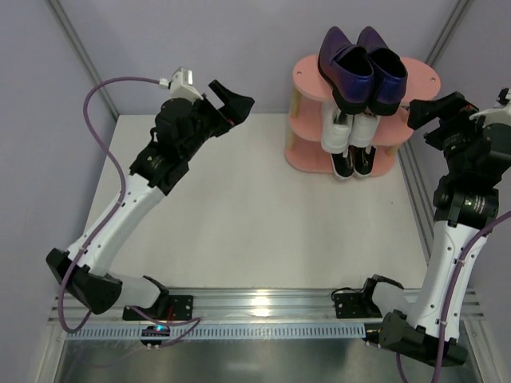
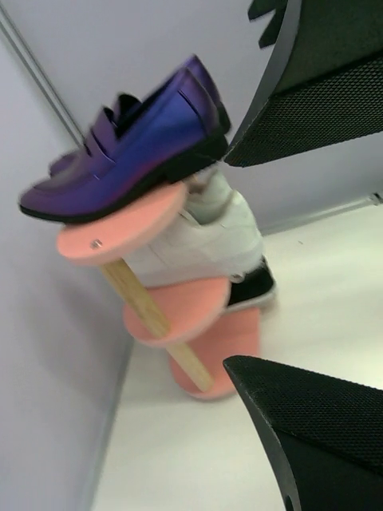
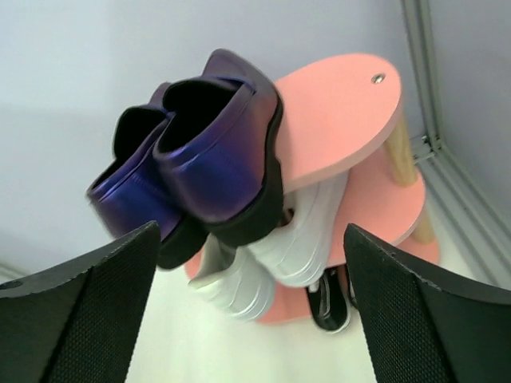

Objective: Place and organize the shoes onto the shoe shelf

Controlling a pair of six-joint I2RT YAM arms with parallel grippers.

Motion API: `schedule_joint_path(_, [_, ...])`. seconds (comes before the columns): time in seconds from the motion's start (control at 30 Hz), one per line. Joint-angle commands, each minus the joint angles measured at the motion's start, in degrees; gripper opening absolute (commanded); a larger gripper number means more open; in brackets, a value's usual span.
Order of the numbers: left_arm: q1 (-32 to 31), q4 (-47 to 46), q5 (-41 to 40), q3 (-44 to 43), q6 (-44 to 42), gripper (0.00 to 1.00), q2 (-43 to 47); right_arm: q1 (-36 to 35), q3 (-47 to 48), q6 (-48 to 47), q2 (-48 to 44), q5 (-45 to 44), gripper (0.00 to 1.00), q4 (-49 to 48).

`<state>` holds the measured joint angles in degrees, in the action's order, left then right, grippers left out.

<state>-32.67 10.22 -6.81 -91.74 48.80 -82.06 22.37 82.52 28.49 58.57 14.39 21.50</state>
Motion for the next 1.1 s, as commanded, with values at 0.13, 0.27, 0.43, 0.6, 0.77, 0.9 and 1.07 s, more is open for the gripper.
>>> schedule_joint_path(0.13, [-2.5, 11.0, 0.5, 12.2, -3.7, 1.0, 16.1, -3.6, -3.4, -3.1, -9.5, 4.8, 1.0, 6.1])
schedule_joint_path(0.27, [-3.6, 15.4, 0.9, 16.3, -3.9, 1.0, 24.4, -7.8, -5.4, -2.7, -14.7, 7.0, 1.0, 9.3])
schedule_joint_path(0.43, [-3.8, 21.2, 2.4, 18.7, -3.8, 1.0, 29.7, -16.5, -11.6, -4.1, -19.9, 9.3, 1.0, 14.4])
schedule_joint_path(0.6, [-3.8, 25.0, 3.1, 19.0, -4.8, 1.0, 32.4, -21.3, -15.5, -7.2, -23.5, 11.3, 1.0, 21.3])
schedule_joint_path(0.77, [-3.9, 26.7, 4.3, 19.3, -5.5, 1.0, 32.6, -26.7, -9.3, -13.3, -21.4, 9.5, 1.0, 26.7])
schedule_joint_path(0.9, [-3.9, 27.9, 4.6, 20.1, -5.7, 1.0, 32.0, -30.4, -6.6, -15.5, -19.9, 6.6, 1.0, 27.6])
schedule_joint_path(1.07, [-3.9, 27.5, 5.2, 21.9, -6.2, 1.0, 32.0, -33.9, -6.8, -17.9, -19.1, -2.5, 1.0, 28.9])
